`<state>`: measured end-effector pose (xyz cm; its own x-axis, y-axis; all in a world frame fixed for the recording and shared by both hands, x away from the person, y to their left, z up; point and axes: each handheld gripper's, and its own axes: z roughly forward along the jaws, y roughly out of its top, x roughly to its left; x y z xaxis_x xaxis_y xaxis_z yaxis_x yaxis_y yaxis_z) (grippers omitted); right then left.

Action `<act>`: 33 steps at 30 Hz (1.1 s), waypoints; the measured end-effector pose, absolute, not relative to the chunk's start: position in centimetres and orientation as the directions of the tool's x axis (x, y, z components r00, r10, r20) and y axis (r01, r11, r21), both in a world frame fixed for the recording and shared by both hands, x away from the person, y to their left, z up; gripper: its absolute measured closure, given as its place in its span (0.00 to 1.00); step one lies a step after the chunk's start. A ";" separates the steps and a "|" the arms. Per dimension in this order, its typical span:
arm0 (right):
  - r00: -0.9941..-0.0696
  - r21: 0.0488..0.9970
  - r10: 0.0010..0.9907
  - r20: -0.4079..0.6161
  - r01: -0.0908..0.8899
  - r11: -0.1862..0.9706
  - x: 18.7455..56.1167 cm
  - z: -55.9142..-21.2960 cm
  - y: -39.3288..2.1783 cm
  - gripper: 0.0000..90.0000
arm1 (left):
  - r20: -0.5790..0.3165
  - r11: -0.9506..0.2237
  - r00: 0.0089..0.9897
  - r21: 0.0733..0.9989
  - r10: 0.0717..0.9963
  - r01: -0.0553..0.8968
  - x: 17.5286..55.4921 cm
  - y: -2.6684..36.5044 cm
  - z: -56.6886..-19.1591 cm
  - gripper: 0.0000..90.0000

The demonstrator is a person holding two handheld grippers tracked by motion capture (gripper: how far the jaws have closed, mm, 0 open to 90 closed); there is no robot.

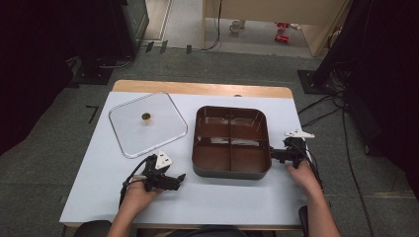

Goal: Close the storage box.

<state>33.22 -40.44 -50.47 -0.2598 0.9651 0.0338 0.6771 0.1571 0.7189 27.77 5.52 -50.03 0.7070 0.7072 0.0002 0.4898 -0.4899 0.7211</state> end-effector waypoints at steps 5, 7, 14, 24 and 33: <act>-0.259 0.719 0.965 0.035 0.678 0.156 33.2 -50.5 -40.4 0.09 | 0.001 -0.491 0.707 0.721 0.707 0.489 27.8 5.5 -50.0 0.10; -0.260 0.719 0.965 0.035 0.677 0.157 33.2 -50.5 -40.5 0.09 | 0.001 -0.490 0.707 0.721 0.707 0.489 27.8 5.5 -50.0 0.10; -0.260 0.719 0.965 0.034 0.677 0.157 33.2 -50.5 -40.4 0.09 | 0.001 -0.490 0.707 0.722 0.707 0.489 27.8 5.5 -50.0 0.10; -0.260 0.718 0.965 0.035 0.678 0.157 33.2 -50.5 -40.5 0.09 | -0.007 -0.476 0.693 0.722 0.721 0.502 27.8 5.4 -50.0 0.10; -0.261 0.719 0.965 0.036 0.677 0.156 33.2 -50.5 -40.5 0.09 | -0.011 -0.495 0.689 0.688 0.724 0.531 28.0 5.2 -49.4 0.17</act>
<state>33.24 -40.48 -50.47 -0.2607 0.9647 0.0363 0.6773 0.1559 0.7190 28.03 5.22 -49.40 0.6894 0.7243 -0.0106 0.5308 -0.4951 0.6879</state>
